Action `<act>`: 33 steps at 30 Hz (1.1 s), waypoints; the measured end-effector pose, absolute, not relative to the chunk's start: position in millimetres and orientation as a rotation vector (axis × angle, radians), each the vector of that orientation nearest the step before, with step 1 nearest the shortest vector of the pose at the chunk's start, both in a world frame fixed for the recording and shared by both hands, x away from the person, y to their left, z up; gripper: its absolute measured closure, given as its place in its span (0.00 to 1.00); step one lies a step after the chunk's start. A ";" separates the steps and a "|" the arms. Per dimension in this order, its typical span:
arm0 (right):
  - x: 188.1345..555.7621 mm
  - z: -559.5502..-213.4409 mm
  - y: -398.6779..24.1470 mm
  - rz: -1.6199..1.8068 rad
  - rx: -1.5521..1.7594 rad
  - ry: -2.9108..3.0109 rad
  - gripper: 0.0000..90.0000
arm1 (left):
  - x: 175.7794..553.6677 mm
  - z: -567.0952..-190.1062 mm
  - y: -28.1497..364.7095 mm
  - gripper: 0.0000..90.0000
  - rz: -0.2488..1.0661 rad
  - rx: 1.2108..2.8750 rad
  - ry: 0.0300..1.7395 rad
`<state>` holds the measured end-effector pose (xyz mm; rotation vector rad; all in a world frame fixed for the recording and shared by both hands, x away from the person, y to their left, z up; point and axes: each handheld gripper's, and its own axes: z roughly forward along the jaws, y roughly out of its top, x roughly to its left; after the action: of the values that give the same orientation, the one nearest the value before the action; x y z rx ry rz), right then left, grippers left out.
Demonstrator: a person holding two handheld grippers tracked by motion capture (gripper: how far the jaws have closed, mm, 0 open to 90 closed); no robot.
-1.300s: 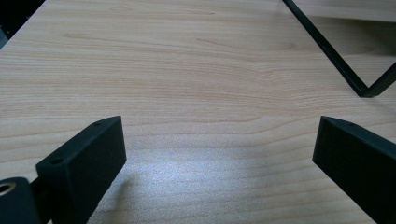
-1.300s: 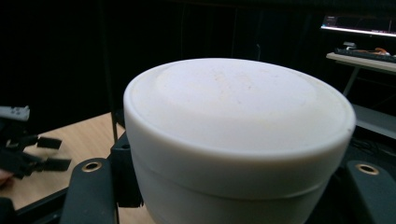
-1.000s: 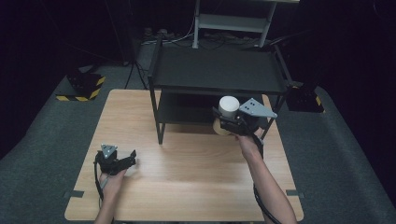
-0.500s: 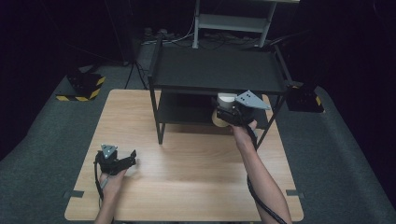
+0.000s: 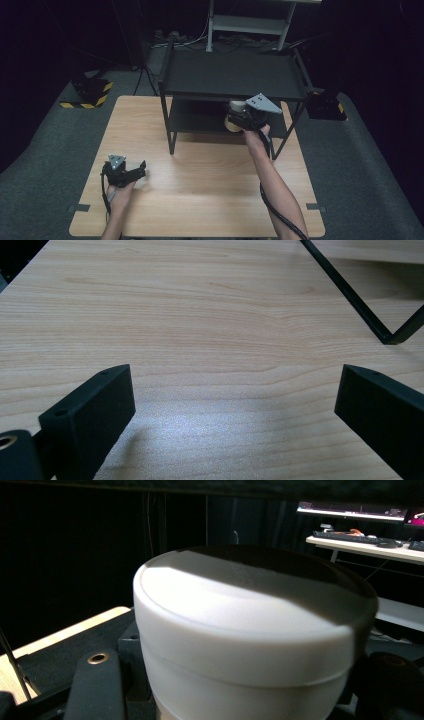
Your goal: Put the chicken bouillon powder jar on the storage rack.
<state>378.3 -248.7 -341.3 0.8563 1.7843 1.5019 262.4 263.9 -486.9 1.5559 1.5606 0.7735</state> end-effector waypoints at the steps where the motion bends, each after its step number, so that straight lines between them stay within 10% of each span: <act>1: 378.8 -342.1 -249.2 1.506 0.858 1.781 0.38 | 262.4 -486.9 263.9 0.03 0.773 1.556 1.561; 33: 342.6 -364.6 -276.4 1.478 0.853 1.726 0.13 | 262.4 -486.5 264.3 0.03 0.769 1.559 1.559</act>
<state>342.6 -276.4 -364.6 0.8526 1.7259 1.4784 262.4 264.3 -486.5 1.5589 1.5591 0.7688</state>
